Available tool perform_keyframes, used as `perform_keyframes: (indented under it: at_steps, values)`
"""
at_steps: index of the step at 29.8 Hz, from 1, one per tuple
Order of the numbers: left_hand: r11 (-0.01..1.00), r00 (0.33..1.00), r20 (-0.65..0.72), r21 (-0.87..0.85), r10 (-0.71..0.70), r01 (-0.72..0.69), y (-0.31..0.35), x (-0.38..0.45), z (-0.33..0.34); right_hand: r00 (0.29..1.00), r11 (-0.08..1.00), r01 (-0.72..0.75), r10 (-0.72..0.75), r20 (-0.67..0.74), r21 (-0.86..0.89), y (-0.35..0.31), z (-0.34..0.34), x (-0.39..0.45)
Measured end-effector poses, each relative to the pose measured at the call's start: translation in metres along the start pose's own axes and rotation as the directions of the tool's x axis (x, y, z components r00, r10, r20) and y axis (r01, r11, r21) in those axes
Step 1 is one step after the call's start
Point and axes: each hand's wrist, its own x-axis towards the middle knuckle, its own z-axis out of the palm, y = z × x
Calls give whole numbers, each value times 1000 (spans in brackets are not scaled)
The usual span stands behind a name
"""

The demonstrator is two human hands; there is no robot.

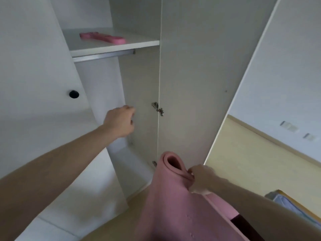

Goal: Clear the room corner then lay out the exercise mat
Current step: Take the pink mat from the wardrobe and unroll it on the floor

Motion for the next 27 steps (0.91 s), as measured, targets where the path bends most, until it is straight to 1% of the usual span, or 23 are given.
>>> perform_keyframes:
  at_steps: [1,3,6,9,11,13,15,18,21,27]
  values:
    - [992,993,-36,-52,110,-112,28,8,-9,1000,1000,-14,14,-9,2,6,0,-6]
    - [942,947,-105,-112,305,-315,86,18,-29,999,1000,-27,27,-29,3,17,-5,-17]
    - [855,858,-190,-123,478,-503,159,31,-49,1000,999,-13,13,-17,-35,26,-17,-31]
    - [766,758,-220,-66,614,-639,221,47,-65,999,998,-32,31,-17,-54,38,-31,-42]
    - [740,728,-189,-13,658,-672,250,58,-73,999,997,-39,38,-12,-70,46,-38,-47]
    - [748,739,-126,43,662,-663,267,69,-76,999,996,-41,42,0,-84,53,-43,-51]
    - [760,756,-88,134,649,-636,277,77,-77,999,994,-41,41,4,-100,59,-46,-51]
    - [747,750,-90,220,655,-627,289,79,-78,999,994,-43,45,20,-99,70,-48,-50]
    - [741,741,-110,241,663,-627,297,78,-79,997,994,-54,59,53,-91,82,-51,-49]
    - [744,735,-136,217,664,-632,283,65,-77,993,994,-54,63,98,-91,92,-61,-49]
